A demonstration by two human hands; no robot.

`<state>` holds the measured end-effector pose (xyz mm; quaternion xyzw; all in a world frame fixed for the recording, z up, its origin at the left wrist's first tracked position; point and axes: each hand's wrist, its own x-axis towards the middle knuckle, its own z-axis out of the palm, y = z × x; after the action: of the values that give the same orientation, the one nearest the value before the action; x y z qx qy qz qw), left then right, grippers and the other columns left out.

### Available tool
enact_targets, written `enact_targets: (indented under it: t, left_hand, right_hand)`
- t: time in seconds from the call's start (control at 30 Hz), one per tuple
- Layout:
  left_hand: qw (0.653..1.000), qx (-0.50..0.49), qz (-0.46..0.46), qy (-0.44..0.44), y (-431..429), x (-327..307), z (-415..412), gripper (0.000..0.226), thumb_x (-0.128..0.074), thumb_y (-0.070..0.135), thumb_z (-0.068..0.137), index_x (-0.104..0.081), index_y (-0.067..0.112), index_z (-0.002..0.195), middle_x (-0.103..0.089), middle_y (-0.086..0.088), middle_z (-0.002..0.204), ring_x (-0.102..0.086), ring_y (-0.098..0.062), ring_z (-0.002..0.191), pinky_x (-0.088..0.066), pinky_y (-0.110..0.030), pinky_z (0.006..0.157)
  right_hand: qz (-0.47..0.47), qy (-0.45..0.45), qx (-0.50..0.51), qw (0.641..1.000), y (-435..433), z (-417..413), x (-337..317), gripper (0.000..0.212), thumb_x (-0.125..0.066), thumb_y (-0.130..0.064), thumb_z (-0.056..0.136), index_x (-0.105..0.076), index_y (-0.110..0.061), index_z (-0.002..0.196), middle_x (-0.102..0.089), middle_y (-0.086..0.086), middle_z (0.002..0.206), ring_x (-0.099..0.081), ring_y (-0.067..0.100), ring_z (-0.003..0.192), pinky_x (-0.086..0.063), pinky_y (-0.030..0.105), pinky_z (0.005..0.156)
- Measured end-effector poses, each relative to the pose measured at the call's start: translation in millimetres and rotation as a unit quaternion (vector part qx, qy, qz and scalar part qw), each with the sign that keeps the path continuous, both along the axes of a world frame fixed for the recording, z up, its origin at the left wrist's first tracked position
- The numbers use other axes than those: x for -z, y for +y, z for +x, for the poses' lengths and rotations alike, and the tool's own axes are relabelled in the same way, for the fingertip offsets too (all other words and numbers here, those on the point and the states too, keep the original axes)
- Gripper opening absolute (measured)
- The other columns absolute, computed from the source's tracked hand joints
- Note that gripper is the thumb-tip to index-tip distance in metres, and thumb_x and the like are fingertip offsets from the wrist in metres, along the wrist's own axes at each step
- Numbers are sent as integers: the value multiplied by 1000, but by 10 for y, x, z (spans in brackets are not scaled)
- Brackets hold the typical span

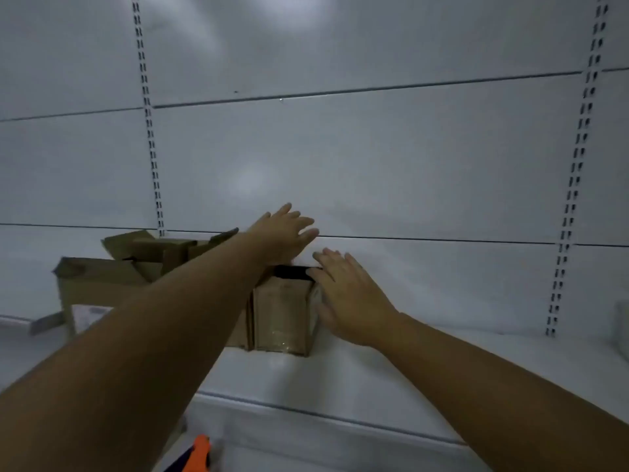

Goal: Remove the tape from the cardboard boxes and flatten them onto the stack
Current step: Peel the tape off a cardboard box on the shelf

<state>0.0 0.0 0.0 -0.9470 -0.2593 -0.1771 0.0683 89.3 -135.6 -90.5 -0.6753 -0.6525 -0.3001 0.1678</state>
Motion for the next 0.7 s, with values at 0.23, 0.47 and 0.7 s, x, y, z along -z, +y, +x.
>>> enact_targets:
  t: [0.23, 0.47, 0.7]
  left_hand:
    - [1000, -23, 8, 1, 114, 3, -441, 50, -23, 41, 101, -30, 20, 146, -21, -3, 158, -2, -20, 148, -9, -45, 117]
    - [996, 22, -9, -89, 118, 65, -478, 46, -30, 38, 100, -40, 17, 140, -37, -2, 151, -17, -18, 145, -19, -38, 114]
    - [908, 75, -166, -377, -311, 504, -109, 39, -61, 35, 88, -51, 18, 122, -59, 0, 116, -54, -14, 105, -48, -33, 90]
  right_hand:
    - [-182, -121, 149, 964, 464, -181, 46, 62, -38, -42, 94, -22, -13, 147, -32, 11, 150, -26, 28, 139, 2, 58, 114]
    - [-151, 33, 203, 967, 321, 201, 114, 49, -47, -59, 87, -50, -18, 116, -59, 4, 104, -54, 26, 108, -37, 39, 89]
    - [23, 355, 95, 930, -215, 579, 374, 45, -60, -50, 84, -59, -18, 116, -68, -1, 102, -61, 16, 86, -44, 25, 67]
